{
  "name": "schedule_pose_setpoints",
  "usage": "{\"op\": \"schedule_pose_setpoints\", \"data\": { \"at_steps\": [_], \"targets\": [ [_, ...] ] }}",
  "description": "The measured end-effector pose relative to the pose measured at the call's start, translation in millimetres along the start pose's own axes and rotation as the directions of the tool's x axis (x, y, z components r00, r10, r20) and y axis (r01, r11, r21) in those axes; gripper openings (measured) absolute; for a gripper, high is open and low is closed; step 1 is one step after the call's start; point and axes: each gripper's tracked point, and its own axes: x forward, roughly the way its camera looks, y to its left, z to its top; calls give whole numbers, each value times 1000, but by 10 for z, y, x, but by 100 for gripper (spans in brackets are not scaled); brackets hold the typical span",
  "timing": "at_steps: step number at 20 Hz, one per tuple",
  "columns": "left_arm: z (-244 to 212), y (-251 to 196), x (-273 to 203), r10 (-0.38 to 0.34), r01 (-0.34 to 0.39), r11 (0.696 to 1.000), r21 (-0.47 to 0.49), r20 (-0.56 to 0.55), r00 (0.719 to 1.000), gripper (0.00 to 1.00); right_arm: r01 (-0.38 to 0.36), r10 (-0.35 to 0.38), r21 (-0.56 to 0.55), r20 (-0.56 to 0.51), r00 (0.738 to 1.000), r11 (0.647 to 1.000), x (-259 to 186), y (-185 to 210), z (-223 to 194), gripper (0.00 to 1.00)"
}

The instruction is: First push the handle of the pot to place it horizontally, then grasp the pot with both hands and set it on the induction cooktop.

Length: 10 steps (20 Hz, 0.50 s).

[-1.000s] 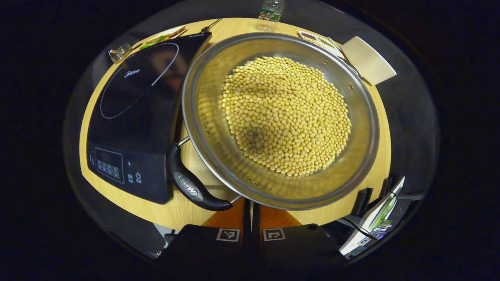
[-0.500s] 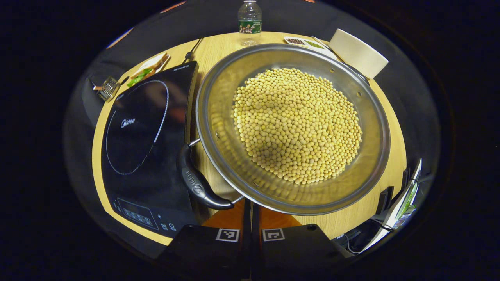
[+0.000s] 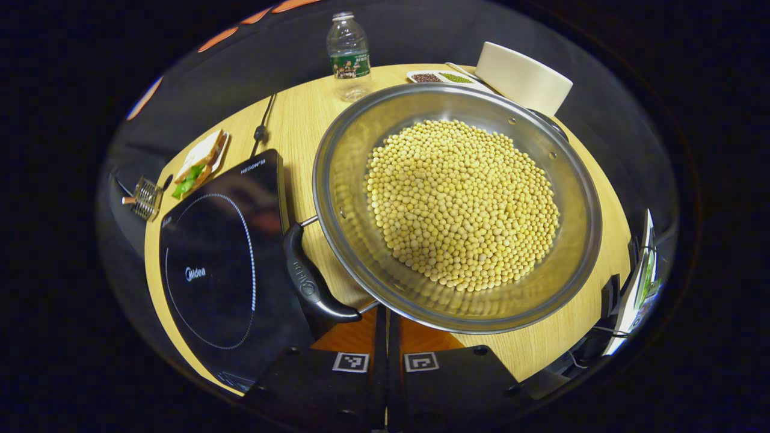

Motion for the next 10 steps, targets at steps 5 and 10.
{"op": "schedule_pose_setpoints", "data": {
  "at_steps": [5, 10],
  "targets": [
    [231, 48, 82, -2, 0, 999, 49, 56, 998, 8, 25, -25, 0, -27, 999, 1000, -45, 16, -86, 95],
    [450, 160, 164, 30, -36, 998, 58, 108, 994, 8, 12, -12, 1, -64, 998, 1000, 14, 204, -196, 95]
  ]
}}
